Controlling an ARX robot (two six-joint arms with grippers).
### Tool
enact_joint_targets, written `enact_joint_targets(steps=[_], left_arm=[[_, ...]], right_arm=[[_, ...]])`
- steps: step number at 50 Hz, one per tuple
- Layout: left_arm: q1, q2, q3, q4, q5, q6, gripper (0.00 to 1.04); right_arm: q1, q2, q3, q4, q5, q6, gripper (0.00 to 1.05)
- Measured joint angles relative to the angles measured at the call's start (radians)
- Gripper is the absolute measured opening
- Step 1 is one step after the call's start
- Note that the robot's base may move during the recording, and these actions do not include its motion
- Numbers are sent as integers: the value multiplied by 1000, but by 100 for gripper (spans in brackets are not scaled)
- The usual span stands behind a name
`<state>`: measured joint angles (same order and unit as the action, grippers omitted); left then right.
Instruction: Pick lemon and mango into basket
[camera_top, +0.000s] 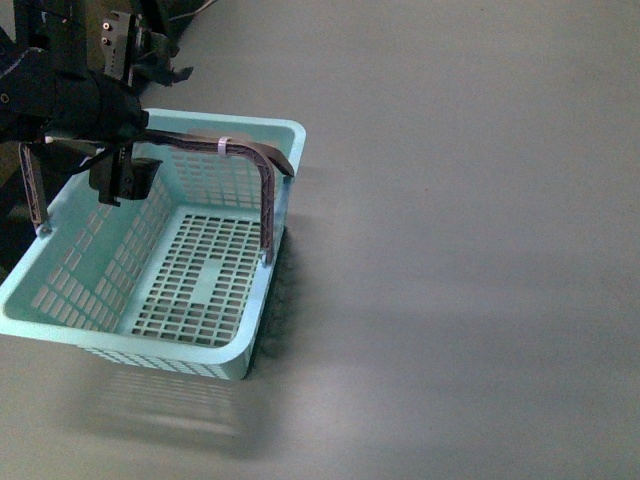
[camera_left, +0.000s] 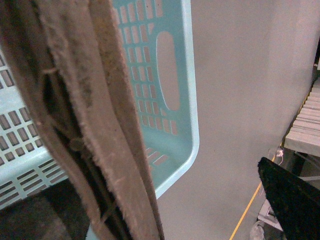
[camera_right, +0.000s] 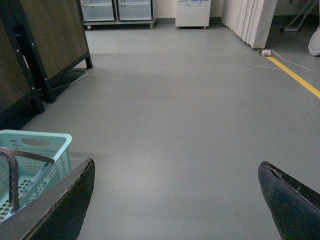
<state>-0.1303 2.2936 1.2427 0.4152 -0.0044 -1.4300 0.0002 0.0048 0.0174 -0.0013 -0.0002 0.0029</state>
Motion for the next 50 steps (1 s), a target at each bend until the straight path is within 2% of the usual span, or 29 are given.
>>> enact_joint_targets(steps=[20,24,27,39,50], left_arm=[[-17,29,31,-52,-5,-8,35],[-22,29,26,-56,-23,-12,17],[-23,23,8,-46,-25,-53,8],[-21,-90,-114,-19,-21,-52,7],[-4,-403,-288,-40,-10,-79,7]], right_arm=[[0,0,0,0,0,0,96],[0,0,0,0,0,0,96],[0,0,0,0,0,0,96],[0,0,0,0,0,0,96],[0,0,0,0,0,0,96]])
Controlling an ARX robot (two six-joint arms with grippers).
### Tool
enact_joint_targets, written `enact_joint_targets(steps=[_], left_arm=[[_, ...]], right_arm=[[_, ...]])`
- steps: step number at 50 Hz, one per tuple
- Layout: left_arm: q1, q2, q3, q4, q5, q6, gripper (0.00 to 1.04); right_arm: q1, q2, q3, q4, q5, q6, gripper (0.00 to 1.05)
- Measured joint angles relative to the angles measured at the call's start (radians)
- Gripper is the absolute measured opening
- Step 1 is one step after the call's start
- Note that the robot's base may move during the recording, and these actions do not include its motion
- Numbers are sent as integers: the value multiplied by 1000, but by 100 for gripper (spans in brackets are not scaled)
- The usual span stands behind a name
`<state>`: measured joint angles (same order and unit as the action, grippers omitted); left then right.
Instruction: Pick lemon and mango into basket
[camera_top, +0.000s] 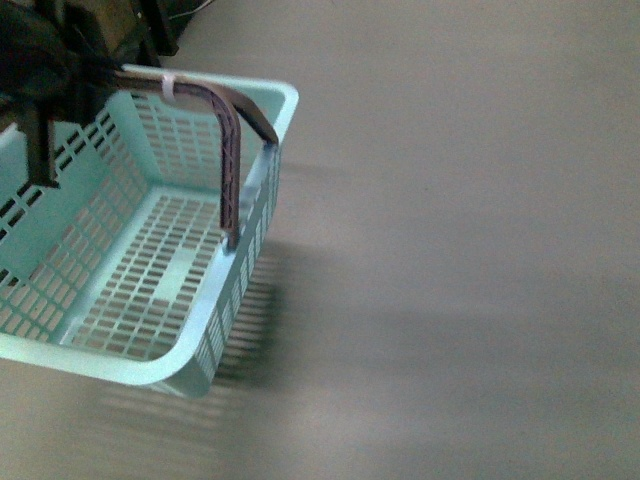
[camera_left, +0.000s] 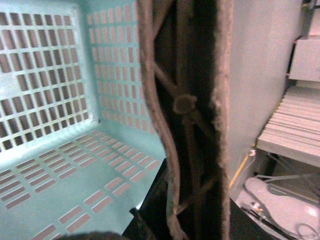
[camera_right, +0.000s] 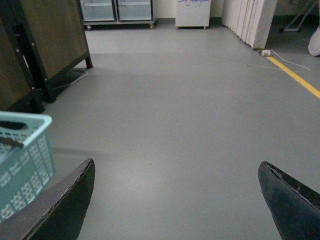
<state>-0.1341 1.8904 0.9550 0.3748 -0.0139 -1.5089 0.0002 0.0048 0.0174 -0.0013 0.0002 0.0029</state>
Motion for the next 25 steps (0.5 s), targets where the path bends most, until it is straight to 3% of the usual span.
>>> enact_joint_targets(steps=[9,25], left_arm=[[14,-354,-117,-119,11,-32,7],[20,-742,-174,-347,-4,-64,7]], right_arm=[[0,0,0,0,0,0,96],[0,0,0,0,0,0,96]])
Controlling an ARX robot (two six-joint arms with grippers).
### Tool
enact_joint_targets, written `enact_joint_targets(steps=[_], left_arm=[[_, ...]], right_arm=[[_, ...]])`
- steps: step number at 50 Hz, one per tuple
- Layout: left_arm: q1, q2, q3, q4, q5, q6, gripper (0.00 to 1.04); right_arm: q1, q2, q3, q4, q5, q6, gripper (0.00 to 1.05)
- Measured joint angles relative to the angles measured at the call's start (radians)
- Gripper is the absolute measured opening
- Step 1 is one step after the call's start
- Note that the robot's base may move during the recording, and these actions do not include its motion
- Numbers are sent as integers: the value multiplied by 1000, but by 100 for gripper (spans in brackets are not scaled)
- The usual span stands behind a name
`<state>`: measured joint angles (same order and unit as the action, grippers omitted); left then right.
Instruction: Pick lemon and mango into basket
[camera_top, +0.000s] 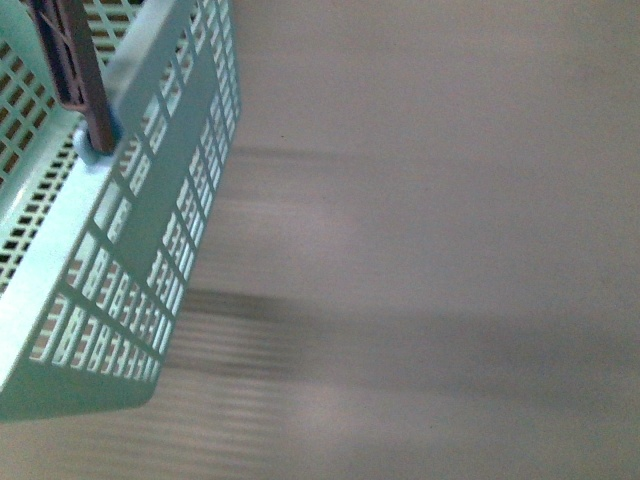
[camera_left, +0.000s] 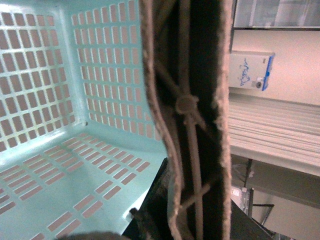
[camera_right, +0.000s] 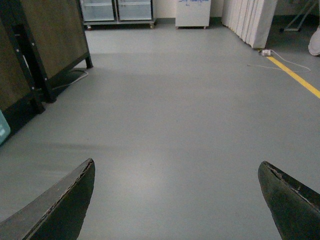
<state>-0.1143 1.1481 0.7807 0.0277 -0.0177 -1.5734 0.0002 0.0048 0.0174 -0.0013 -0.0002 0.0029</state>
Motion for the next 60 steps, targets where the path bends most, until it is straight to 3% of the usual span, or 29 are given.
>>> enact_joint_targets(steps=[23,60], left_arm=[[-50,-240,45,-208,-27,-29,7],[-45,-247,51,-214,-42,-24,7]], right_arm=[[0,0,0,0,0,0,96],[0,0,0,0,0,0,96]])
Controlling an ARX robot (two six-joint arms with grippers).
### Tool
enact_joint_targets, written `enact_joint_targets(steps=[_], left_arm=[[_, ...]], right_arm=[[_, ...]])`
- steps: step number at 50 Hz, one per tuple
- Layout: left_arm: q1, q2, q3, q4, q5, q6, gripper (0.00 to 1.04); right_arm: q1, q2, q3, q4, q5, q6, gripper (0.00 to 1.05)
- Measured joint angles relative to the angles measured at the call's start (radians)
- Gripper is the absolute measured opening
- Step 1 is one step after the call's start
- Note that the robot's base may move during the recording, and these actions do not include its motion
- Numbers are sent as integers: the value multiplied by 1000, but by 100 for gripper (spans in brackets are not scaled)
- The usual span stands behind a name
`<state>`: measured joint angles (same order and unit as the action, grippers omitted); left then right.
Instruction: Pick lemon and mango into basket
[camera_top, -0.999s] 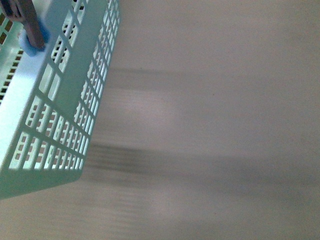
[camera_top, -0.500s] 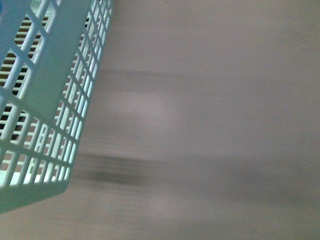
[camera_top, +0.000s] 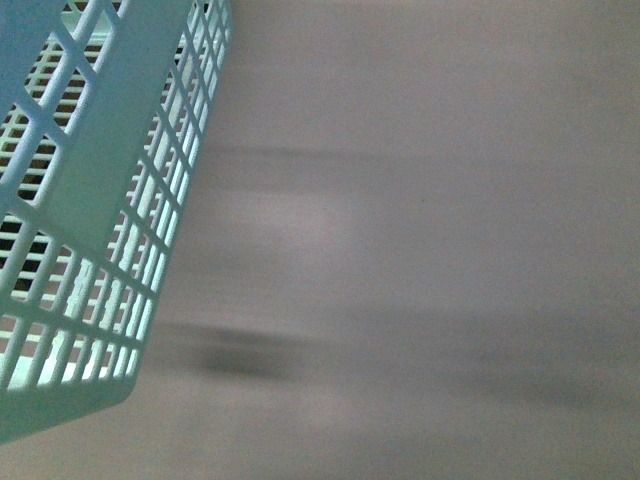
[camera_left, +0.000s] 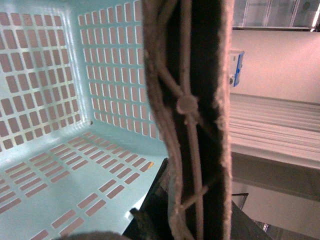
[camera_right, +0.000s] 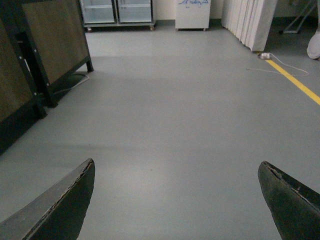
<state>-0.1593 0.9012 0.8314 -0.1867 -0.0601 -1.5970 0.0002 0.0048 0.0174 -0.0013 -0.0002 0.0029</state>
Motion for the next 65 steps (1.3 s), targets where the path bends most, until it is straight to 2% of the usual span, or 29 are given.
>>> enact_joint_targets(steps=[65], left_arm=[[0,0,6,0,0,0,6]], right_arm=[[0,0,0,0,0,0,96]])
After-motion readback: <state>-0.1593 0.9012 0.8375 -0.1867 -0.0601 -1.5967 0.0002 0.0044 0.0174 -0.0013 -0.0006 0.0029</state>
